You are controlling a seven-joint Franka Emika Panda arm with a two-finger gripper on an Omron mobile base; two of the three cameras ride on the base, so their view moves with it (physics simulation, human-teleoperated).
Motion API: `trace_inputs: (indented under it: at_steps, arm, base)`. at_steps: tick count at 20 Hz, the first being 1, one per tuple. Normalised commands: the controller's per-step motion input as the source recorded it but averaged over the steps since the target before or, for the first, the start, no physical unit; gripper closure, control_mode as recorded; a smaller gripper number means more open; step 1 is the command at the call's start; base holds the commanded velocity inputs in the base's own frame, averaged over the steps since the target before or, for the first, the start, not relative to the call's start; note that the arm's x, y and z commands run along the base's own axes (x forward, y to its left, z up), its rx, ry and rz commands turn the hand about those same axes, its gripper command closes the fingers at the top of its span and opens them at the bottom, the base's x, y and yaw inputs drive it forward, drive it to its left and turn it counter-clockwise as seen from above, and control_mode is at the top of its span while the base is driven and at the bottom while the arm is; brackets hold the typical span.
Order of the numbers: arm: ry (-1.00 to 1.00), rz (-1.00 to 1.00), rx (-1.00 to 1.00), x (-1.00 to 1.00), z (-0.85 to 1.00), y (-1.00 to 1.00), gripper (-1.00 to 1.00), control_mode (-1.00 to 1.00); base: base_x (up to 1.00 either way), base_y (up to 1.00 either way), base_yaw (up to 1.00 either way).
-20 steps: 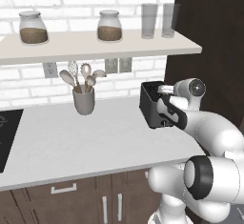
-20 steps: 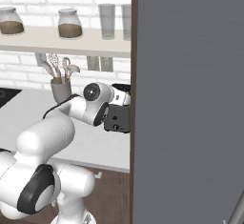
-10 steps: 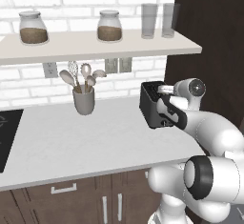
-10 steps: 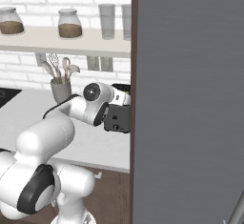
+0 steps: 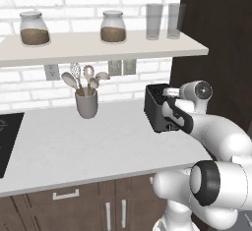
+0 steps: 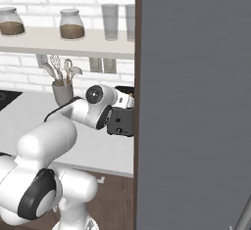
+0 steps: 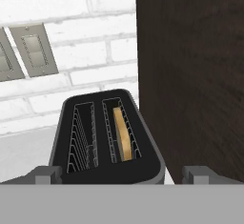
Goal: Start the toaster. Once the lever pops up, take the bread to the plate on the dining counter.
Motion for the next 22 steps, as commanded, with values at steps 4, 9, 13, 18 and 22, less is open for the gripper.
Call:
trace_inputs:
  at_steps: [4,9,13,18,22]
  arm:
    - [0.00,0.00,0.00,0.00,0.00,0.00,-1.00,-1.00]
    - [0.00,0.00,0.00,0.00,0.00,0.00,-1.00,-1.00]
    - [0.00,0.00,0.00,0.00,0.00,0.00,-1.00,-1.00]
    - [0.00,0.00,0.00,0.00,0.00,0.00,-1.00,-1.00]
    - [0.00,0.00,0.00,0.00,0.00,0.00,-1.00,-1.00]
  base:
    - [0.00,0.00,0.00]
    - [0.00,0.00,0.00]
    - [0.00,0.00,0.00]
    - [0.00,0.00,0.00]
    - [0.00,0.00,0.00]
